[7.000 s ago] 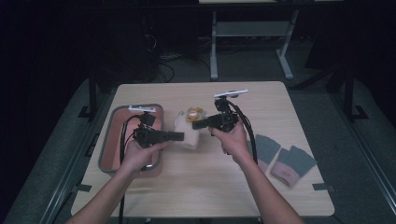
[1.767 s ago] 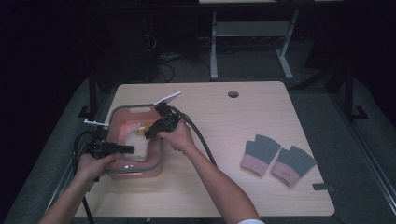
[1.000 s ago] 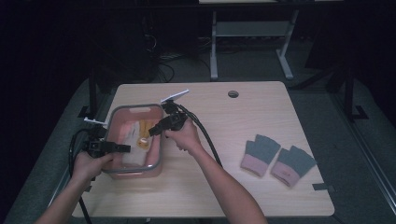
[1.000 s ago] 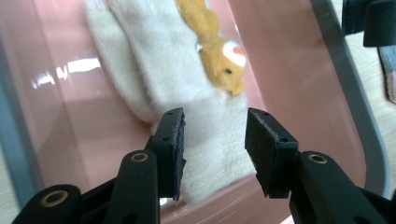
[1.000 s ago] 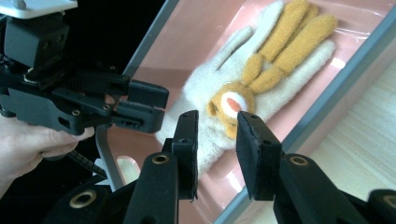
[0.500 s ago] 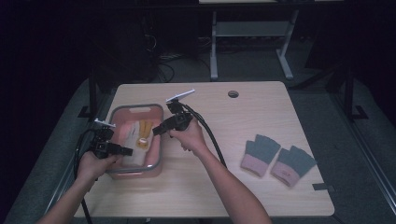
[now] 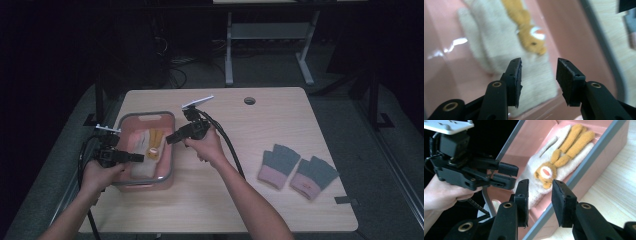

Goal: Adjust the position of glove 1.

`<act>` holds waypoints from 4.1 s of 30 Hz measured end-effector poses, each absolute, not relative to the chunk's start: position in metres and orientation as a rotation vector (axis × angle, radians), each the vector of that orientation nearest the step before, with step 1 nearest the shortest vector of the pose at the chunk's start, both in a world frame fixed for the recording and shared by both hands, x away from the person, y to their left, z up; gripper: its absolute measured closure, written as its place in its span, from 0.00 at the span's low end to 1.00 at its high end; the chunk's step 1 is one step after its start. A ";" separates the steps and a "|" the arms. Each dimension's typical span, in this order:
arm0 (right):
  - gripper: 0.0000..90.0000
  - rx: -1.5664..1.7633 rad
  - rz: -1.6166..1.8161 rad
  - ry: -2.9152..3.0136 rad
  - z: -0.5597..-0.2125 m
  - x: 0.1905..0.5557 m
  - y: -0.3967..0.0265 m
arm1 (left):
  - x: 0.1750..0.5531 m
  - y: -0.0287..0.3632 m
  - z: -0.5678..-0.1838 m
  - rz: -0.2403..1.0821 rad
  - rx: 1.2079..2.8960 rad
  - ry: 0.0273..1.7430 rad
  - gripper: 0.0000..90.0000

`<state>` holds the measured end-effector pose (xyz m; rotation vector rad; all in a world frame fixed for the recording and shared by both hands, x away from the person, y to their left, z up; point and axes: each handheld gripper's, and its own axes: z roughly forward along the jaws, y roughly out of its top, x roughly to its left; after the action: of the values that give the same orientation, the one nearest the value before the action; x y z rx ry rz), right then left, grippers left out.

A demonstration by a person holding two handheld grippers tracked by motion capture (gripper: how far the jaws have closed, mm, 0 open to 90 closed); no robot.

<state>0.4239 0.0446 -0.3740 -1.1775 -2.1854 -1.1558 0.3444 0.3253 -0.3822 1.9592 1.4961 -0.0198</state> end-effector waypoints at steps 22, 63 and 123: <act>0.69 -1.227 -1.207 -2.148 -0.372 0.420 0.003 | 0.343 0.300 -0.362 -0.023 1.930 1.382 0.53; 0.58 -1.365 -1.267 -2.082 -0.375 0.396 -0.103 | 0.348 0.212 -0.348 -0.043 1.959 1.185 0.36; 0.56 -1.797 -1.214 -2.127 -0.410 0.317 -0.290 | 0.331 0.048 -0.375 -0.214 2.086 0.892 0.31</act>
<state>0.3171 -0.2904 -0.4096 -1.7971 -2.1274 -1.2144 0.3313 0.0481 -0.3752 2.0863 0.8921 -0.2138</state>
